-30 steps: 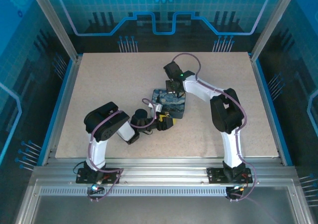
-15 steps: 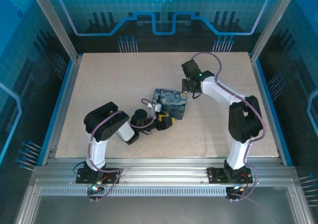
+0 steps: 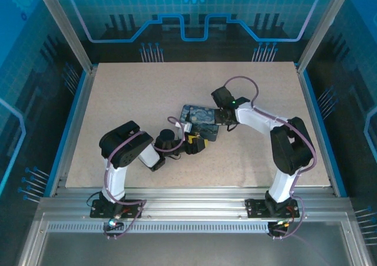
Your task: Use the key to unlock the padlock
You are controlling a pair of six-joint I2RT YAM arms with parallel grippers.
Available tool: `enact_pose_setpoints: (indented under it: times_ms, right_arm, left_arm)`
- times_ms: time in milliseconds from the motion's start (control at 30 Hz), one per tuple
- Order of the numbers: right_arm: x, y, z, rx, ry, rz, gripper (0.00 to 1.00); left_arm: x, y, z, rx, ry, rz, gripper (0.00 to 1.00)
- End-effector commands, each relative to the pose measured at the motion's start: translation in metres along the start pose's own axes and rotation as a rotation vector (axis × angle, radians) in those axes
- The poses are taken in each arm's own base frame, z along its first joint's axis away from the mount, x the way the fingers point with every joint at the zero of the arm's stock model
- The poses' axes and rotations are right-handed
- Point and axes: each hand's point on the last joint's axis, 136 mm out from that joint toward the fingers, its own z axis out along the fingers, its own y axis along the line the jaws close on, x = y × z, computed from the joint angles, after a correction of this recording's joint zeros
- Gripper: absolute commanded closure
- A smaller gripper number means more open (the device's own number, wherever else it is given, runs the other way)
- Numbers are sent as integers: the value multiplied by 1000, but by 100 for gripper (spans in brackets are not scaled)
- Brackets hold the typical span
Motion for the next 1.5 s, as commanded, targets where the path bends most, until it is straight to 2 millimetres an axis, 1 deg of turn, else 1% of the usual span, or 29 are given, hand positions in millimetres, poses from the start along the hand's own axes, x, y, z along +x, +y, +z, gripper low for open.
enact_pose_setpoints:
  times_ms: [0,67,133,300,467,600,667,767,900,1133,1200,1233,1300,1467]
  right_arm:
    - [-1,14,12,-33,15,20,100]
    - [-2,15,13,-35,14,19,100]
    - [-3,15,12,-37,12,19,100]
    - [-4,16,13,-36,14,17,100]
    - [-5,17,16,-43,16,21,100]
    - [-6,20,18,-49,19,21,100]
    - [-7,21,19,-51,18,22,100]
    - [-8,25,19,-56,17,18,100]
    - [-10,26,19,-57,13,18,100]
    - [-10,30,19,-63,10,12,100]
    - [-10,31,19,-65,9,12,100]
    - [-11,32,19,-66,8,10,100]
    - [-12,32,19,-65,8,11,100]
    - [-15,34,19,-67,2,9,100]
  left_arm:
    - [-4,-4,5,24,-4,-5,27]
    - [-6,-4,7,27,-9,-7,26]
    - [-6,-3,9,32,-13,-8,23]
    - [-6,0,9,32,-24,-18,23]
    - [-6,8,-3,25,-21,-52,38]
    - [-9,12,-13,9,-30,-63,42]
    - [-10,15,-15,2,-34,-72,42]
    - [-9,17,-16,-4,-33,-79,43]
    - [-5,22,-16,-14,-17,-99,52]
    - [0,31,-19,-44,1,-122,62]
    - [1,32,-19,-51,11,-130,69]
    - [2,33,-19,-54,19,-134,70]
    - [4,34,-19,-62,32,-138,76]
    - [6,38,-20,-90,51,-146,82]
